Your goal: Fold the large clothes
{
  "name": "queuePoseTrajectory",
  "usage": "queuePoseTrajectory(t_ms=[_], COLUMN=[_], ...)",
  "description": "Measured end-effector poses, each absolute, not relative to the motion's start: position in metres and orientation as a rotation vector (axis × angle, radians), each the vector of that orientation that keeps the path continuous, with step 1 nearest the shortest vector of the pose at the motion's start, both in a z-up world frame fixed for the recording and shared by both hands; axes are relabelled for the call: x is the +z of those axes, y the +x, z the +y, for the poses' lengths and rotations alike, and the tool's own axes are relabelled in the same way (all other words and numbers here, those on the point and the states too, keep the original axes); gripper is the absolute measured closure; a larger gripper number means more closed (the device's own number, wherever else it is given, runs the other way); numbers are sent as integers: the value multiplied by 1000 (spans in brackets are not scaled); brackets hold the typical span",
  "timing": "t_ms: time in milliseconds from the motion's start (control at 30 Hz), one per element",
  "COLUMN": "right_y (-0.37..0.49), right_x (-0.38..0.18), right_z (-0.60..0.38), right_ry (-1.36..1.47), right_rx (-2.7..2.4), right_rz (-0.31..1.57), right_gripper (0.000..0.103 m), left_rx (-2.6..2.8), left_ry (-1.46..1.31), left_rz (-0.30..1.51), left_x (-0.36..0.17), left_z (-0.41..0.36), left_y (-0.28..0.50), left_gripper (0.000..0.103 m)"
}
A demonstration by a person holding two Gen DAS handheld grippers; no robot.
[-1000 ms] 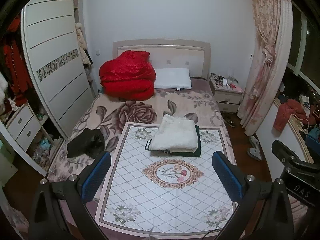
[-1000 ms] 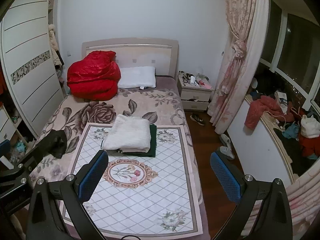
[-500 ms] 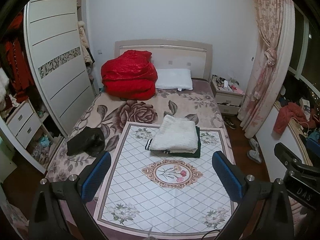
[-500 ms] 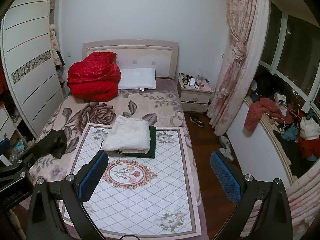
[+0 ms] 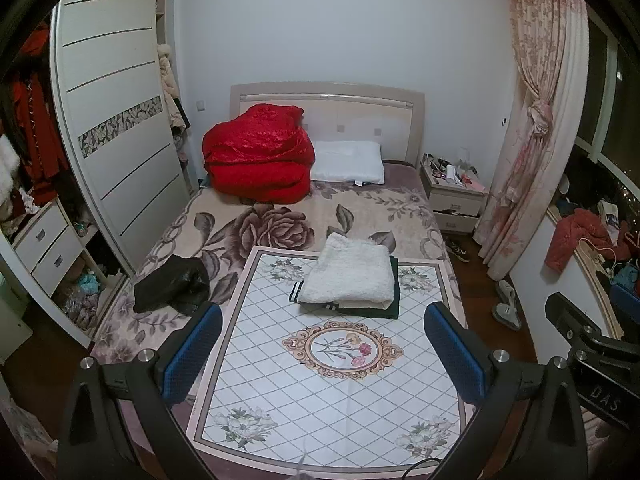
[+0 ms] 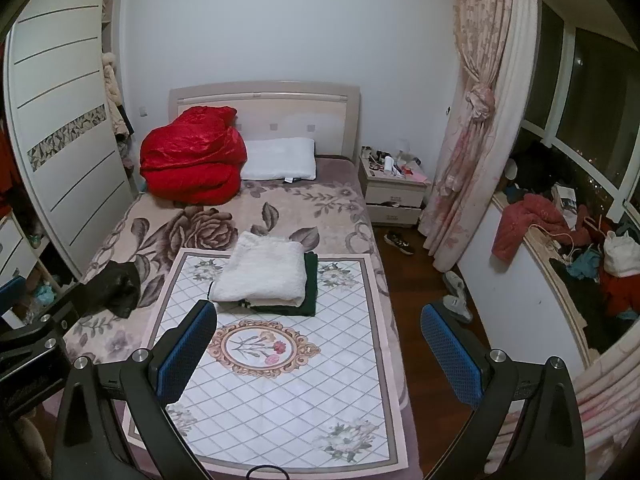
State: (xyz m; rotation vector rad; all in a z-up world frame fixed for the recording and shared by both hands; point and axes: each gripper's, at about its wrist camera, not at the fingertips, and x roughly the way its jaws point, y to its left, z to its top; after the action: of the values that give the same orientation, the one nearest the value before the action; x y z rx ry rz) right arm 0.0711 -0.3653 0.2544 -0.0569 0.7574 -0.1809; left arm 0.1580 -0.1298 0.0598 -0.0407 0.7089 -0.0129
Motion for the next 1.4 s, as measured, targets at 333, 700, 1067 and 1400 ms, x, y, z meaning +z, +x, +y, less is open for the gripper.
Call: queuePoseTrajectory(t_ms=[333, 700, 1067, 1400], right_y=[60, 33, 15, 7], right_x=[253, 255, 260, 261], right_z=[-364, -364, -360, -360], right_ry=[-47, -28, -19, -13], right_rx=[-193, -220, -241, -250], right_rz=[752, 747, 736, 732], right_gripper=[0, 0, 0, 0], left_rx=[-12, -9, -17, -14], left_ry=[-35, -30, -21, -21], left_rz=[703, 700, 691, 691], left_x=[62, 65, 74, 76], left_z=[-131, -133, -135, -134], left_y=[156, 154, 153, 153], left_gripper=[0, 0, 0, 0])
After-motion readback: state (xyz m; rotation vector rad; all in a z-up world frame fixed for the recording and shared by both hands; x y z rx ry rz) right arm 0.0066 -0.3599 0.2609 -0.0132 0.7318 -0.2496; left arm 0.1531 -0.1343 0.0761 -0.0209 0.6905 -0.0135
